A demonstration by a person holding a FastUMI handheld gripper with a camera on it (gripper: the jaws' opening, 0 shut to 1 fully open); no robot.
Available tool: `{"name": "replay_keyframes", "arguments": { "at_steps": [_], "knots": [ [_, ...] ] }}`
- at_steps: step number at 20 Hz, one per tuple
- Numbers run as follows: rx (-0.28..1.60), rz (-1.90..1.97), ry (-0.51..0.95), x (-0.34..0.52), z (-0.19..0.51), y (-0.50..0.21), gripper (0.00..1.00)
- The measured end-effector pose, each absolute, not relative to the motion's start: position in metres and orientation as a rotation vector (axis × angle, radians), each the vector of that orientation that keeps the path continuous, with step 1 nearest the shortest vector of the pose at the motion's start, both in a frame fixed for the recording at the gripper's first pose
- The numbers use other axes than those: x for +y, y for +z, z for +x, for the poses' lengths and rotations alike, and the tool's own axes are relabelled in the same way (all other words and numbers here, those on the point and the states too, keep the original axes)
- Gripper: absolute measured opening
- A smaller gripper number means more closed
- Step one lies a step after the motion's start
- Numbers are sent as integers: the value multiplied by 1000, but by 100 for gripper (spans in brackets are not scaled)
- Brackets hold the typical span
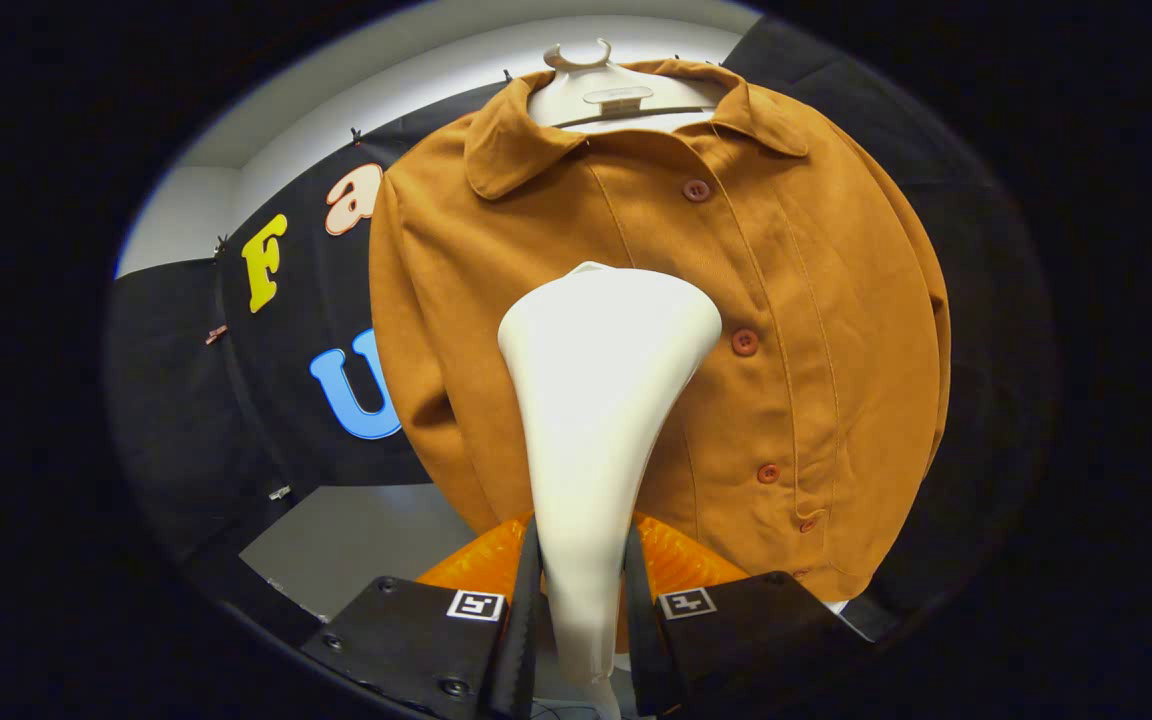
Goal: Iron the clothes twice with a garment steamer, once on the left side and once on the right side.
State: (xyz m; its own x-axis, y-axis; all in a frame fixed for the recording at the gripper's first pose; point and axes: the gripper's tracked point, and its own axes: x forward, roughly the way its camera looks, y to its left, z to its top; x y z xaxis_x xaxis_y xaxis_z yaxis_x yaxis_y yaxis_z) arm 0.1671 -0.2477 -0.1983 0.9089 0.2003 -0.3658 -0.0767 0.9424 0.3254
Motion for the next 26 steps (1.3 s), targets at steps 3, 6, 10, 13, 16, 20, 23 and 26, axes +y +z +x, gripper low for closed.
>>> {"name": "replay_keyframes", "arguments": {
  "at_steps": [3, 6, 10, 13, 16, 20, 23, 26],
  "knots": [
    [454, 316, 137, -248, 168, -222, 42],
    [498, 310, 125, -251, 164, -242, 42],
    [551, 299, 113, -252, 156, -265, 42],
    [597, 293, 98, -255, 146, -286, 42],
    [650, 289, 77, -257, 132, -305, 42],
    [667, 276, 61, -263, 118, -306, 42],
    [632, 268, 48, -270, 108, -286, 42],
    [555, 249, 46, -276, 109, -252, 42]
  ]
}}
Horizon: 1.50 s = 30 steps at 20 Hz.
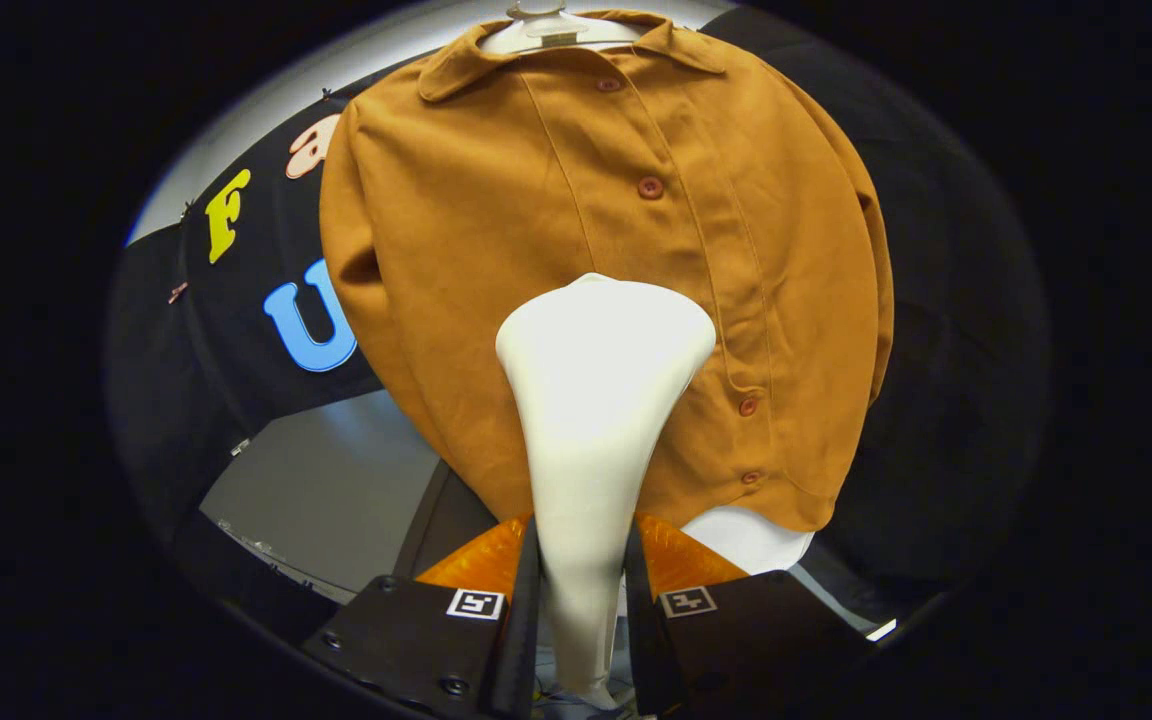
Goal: Iron the clothes twice with a garment steamer, once on the left side and once on the right side.
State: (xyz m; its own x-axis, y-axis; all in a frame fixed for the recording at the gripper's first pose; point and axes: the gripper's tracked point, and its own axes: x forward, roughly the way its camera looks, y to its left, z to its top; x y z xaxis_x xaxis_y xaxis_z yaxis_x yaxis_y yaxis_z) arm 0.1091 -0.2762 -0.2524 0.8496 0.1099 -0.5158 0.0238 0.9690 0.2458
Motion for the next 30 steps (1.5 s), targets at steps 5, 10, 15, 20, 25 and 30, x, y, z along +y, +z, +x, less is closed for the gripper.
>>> {"name": "replay_keyframes", "arguments": {
  "at_steps": [5, 10, 15, 20, 25, 30],
  "knots": [
    [403, 234, -9, -310, 110, -188, 42],
    [262, 227, -73, -357, 119, -131, 41],
    [191, 230, -120, -399, 134, -106, 41],
    [195, 234, -119, -414, 155, -114, 41],
    [281, 223, -104, -420, 173, -157, 41],
    [380, 236, -131, -427, 180, -210, 42]
  ]
}}
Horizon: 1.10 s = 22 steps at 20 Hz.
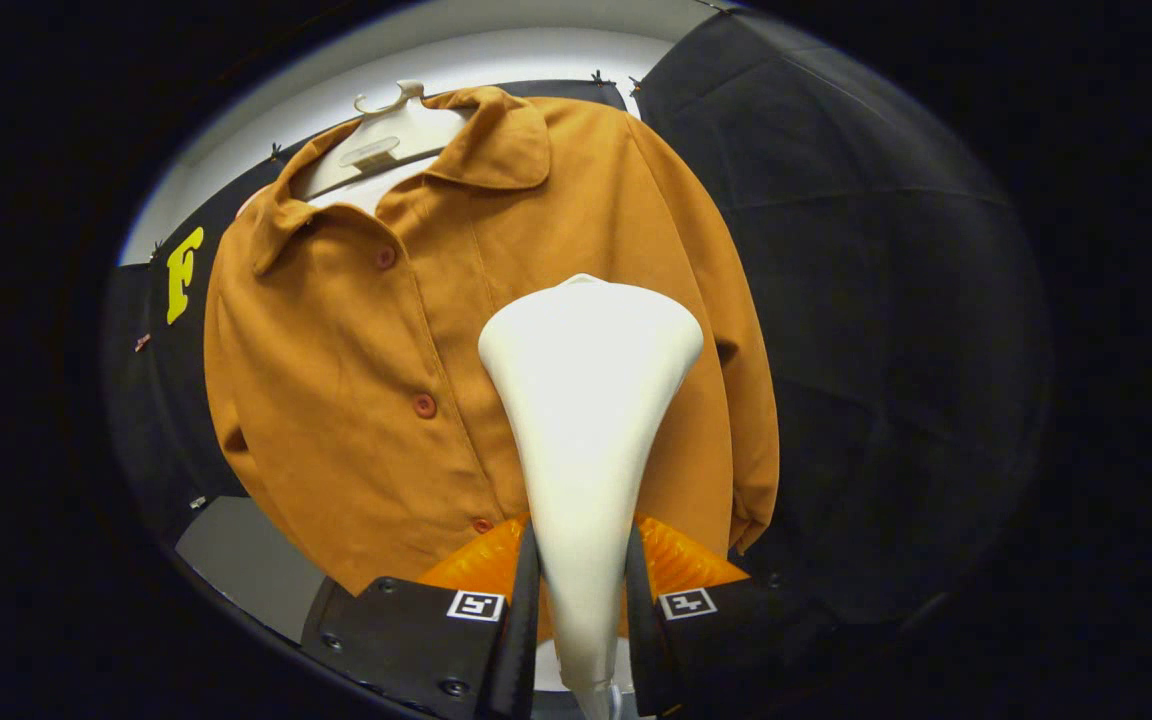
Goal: Iron the clothes twice with a garment steamer, once on the left side and once on the right side.
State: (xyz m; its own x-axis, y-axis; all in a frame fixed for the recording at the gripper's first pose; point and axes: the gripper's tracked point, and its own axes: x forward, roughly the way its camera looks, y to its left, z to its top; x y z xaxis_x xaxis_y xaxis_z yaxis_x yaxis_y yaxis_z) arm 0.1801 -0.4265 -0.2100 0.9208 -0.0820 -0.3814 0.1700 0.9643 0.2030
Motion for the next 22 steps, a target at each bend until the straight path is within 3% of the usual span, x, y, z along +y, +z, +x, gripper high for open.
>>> {"name": "replay_keyframes", "arguments": {
  "at_steps": [22],
  "knots": [
    [695, 249, -263, -439, 125, -342, 42]
  ]
}}
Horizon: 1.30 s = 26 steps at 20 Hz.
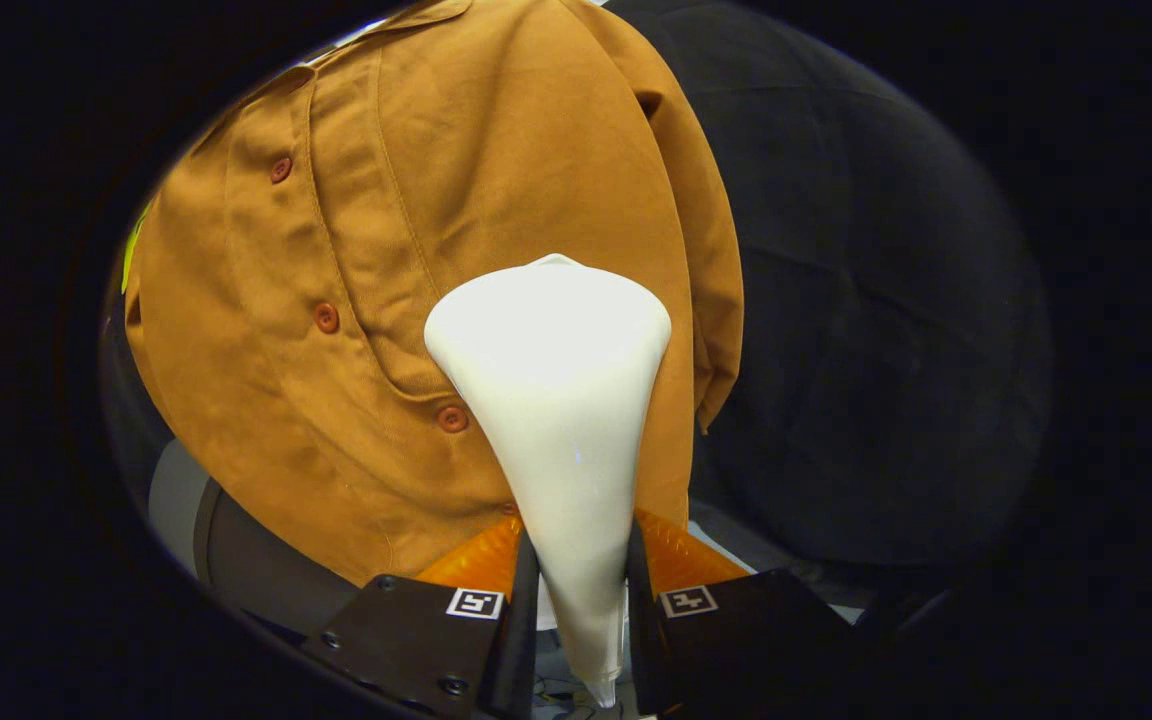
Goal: Iron the clothes twice with a garment steamer, once on the left side and once on the right side.
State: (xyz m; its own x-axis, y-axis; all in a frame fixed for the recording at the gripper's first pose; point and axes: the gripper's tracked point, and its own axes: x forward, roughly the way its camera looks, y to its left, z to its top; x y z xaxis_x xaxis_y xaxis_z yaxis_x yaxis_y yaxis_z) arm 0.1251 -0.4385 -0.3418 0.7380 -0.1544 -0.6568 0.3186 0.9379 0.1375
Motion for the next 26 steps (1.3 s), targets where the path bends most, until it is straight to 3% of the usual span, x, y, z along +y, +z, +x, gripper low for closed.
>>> {"name": "replay_keyframes", "arguments": {
  "at_steps": [5, 12, 26],
  "knots": [
    [672, 266, -303, -443, 108, -329, 42],
    [539, 210, -310, -425, 94, -254, 42],
    [185, 20, -185, -268, 62, -68, 41]
  ]
}}
